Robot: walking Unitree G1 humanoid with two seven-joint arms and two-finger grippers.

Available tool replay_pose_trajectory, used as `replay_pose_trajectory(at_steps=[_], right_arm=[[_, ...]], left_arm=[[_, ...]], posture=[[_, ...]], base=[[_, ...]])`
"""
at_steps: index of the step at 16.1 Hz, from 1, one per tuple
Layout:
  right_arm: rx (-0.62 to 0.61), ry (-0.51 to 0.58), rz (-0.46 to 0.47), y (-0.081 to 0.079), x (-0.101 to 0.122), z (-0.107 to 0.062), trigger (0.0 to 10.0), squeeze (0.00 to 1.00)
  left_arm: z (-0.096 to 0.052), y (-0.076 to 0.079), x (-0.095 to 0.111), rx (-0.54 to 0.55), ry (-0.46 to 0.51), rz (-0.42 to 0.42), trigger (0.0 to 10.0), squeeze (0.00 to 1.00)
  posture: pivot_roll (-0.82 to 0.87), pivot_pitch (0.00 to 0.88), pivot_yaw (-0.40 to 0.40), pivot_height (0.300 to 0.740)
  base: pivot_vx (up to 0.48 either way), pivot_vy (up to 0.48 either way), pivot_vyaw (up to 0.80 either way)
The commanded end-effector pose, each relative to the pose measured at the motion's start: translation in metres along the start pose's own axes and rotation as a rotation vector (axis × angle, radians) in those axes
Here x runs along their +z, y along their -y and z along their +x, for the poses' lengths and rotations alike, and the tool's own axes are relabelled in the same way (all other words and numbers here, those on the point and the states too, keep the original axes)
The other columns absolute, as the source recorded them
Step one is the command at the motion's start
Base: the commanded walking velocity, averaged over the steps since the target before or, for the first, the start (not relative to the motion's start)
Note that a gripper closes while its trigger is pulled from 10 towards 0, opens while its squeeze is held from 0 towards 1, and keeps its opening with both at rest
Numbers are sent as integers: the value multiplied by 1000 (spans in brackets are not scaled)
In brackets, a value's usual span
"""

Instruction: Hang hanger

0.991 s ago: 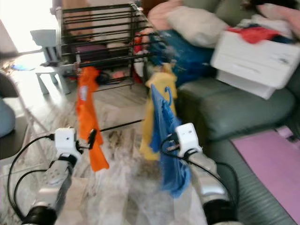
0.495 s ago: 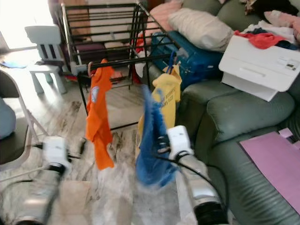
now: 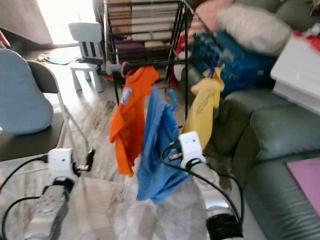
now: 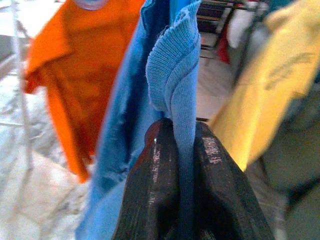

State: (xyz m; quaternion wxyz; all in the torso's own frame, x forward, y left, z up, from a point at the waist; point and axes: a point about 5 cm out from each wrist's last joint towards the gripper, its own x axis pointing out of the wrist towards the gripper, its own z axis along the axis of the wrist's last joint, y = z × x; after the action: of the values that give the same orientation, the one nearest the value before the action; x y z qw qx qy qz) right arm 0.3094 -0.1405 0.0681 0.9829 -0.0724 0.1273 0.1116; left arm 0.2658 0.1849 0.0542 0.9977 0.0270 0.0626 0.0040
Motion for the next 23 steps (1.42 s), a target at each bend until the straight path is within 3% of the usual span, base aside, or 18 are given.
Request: replay_pose_trajectory(at_steps=[1,10,13,15,20,23], right_arm=[[-79,37,3,13,7,1,10000,0],[-128,14,1,18,2,1,10000,0],[-252,-21,19,33,-3,0,10000,0],[-325,-25,88,47,-7,-7,10000,0],[-253,-23,100,34,-15,-15,10000,0],[-218,0,101,27,-8,-12,10000,0]], left_arm=[[3,2,2,-5,-7,11,10000,0],[3,6,-8,-24,-64,23,10000,0],[4,2,-10,-9,-65,35,10000,0],[5,2,-6,5,-50,4,10000,0],[-4,-3,-12,42,-62,12,10000,0],[-4,-2,-13,60,-64,16,10000,0]], posture=[[-111,0,40,740],[-105,0,35,740],[-109,0,31,740],[-110,0,27,740],[-112,0,23,740],[-110,0,17,740]], base=[[0,0,0],[0,0,544],[0,0,508],[0,0,0],[0,0,0],[0,0,760]])
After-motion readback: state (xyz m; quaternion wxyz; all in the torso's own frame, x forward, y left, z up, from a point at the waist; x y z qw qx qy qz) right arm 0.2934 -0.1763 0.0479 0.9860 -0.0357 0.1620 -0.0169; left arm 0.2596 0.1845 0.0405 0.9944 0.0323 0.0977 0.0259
